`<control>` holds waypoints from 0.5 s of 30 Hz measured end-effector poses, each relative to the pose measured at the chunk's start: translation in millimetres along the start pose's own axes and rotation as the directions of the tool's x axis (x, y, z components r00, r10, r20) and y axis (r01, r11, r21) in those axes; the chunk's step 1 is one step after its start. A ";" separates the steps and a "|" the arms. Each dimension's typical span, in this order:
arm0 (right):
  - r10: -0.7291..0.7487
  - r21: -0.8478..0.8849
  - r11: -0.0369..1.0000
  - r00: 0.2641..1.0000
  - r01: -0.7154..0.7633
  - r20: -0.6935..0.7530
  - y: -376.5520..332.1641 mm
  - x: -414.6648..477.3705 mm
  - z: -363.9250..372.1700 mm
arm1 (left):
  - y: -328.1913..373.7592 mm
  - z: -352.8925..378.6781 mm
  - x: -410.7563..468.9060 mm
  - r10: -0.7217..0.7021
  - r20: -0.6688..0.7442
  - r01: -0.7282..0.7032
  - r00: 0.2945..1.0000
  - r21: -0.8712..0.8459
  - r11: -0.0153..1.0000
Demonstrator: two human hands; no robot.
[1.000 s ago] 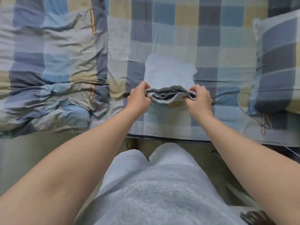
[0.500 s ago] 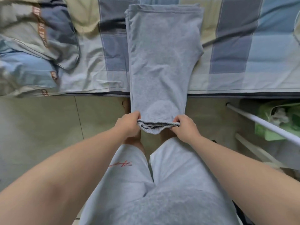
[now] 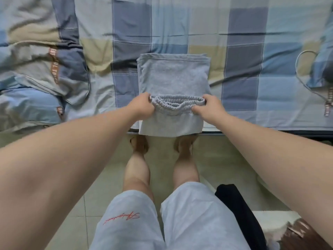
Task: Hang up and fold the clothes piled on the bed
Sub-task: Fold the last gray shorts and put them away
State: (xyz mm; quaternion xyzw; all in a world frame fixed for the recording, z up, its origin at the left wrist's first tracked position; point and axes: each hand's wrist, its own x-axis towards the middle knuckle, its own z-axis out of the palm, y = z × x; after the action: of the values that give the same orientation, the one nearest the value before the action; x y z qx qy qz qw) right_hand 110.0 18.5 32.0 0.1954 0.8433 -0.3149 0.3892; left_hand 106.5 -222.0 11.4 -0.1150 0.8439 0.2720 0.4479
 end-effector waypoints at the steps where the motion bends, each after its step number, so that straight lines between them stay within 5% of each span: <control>1: -0.027 0.014 1.000 0.998 0.028 -0.051 -10.0 12.5 -8.7 | 6.5 -9.5 9.7 0.012 -0.062 -0.014 0.998 -0.032 0.999; 7: -0.036 0.314 0.936 0.932 0.158 -0.361 -46.2 52.2 -34.9 | 24.0 -36.2 45.2 -0.097 -0.426 -0.058 0.900 -0.336 0.940; 15: 0.135 0.355 0.934 0.966 -0.050 -0.220 20.2 60.0 15.5 | -20.3 17.4 46.3 -0.260 -0.229 0.144 0.938 -0.423 0.894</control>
State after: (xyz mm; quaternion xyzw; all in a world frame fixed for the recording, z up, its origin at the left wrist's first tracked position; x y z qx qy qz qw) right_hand 92.7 27.6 -30.1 0.3372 0.8054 -0.4136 0.2579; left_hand 101.0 -226.6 -41.6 -0.3292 0.8082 0.3713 0.3171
